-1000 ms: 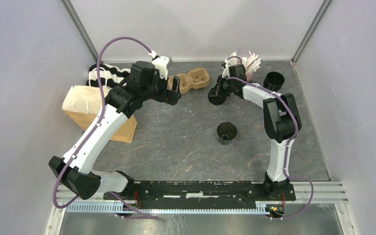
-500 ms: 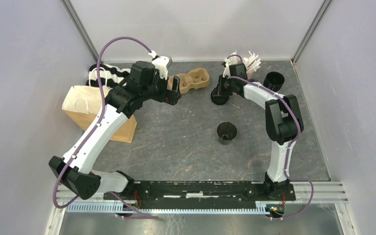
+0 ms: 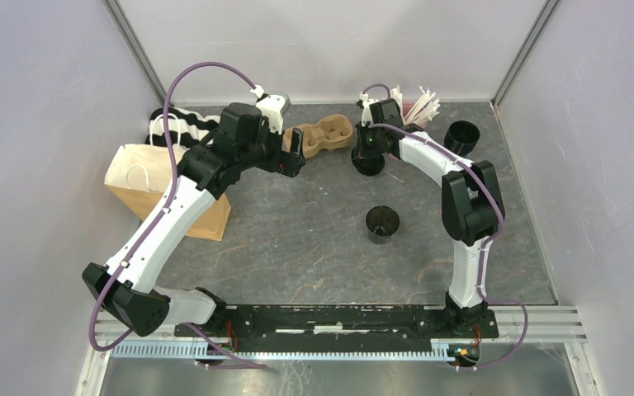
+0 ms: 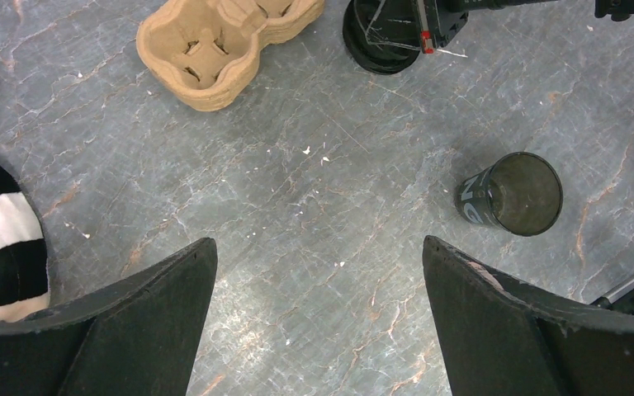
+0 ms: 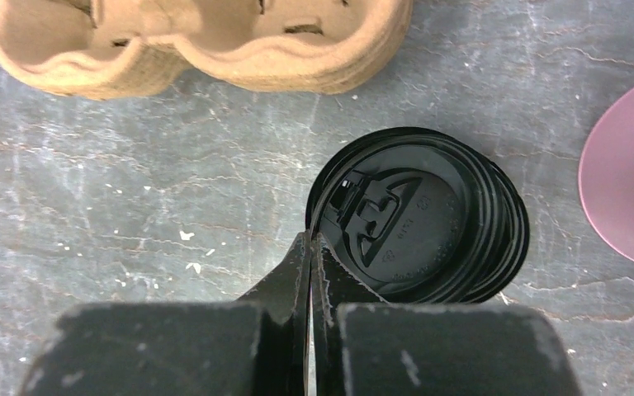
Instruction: Pack the takeout coffee
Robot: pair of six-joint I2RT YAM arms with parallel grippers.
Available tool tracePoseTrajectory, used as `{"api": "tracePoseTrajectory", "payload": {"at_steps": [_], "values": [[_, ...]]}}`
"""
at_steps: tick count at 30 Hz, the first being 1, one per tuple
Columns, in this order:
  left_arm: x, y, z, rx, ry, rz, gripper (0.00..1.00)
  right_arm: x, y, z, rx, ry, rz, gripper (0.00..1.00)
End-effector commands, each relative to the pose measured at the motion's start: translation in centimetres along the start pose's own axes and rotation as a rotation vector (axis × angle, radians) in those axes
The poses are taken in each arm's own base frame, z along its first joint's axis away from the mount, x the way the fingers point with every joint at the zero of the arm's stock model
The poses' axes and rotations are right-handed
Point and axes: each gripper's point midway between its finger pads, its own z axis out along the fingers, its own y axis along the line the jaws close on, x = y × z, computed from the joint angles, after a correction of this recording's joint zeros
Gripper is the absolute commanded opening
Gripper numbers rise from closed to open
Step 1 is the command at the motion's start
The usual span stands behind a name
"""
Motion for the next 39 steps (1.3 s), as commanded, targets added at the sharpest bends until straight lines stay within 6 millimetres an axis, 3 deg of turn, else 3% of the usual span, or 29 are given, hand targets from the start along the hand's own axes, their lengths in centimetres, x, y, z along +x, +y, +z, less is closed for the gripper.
{"api": "tracePoseTrajectory", "payload": {"at_steps": [1,7,13,25,29,33,37,39], "values": [[-1.7,-0.6,-0.6,0.031,-0.049,0.046,1.0,-1.4,-1.2,-0.4,0.077,-0.016,-0.055,0.0],[-1.6,-0.7,-0.7,0.035,-0.047,0.043,1.0,-1.2,-1.2,-0.6,0.1,-0.008,-0.08,0.0],[-1.8,-0.7,-0.7,0.033,-0.051,0.043,1.0,-2.7,-0.6,-1.6,0.096,-0.041,-0.089,0.0],[-2.3,-1.2,-1.2,0.053,-0.075,0.019,1.0,-6.0,2.9,-6.6,-0.047,-0.136,-0.032,0.0],[-3.1,-2.3,-2.2,0.103,-0.107,-0.039,1.0,-7.2,6.1,-9.9,-0.271,-0.171,0.056,0.0],[-3.7,-4.0,-3.5,0.189,-0.14,-0.126,1.0,-7.9,10.2,-14.9,-0.531,-0.223,0.134,0.0],[-5.9,-5.8,-5.1,0.278,-0.204,-0.231,1.0,-7.9,13.2,-20.0,-0.709,-0.267,0.194,0.0],[-7.4,-6.7,-5.9,0.323,-0.242,-0.282,1.0,-7.8,13.8,-22.2,-0.75,-0.304,0.221,0.0]]}}
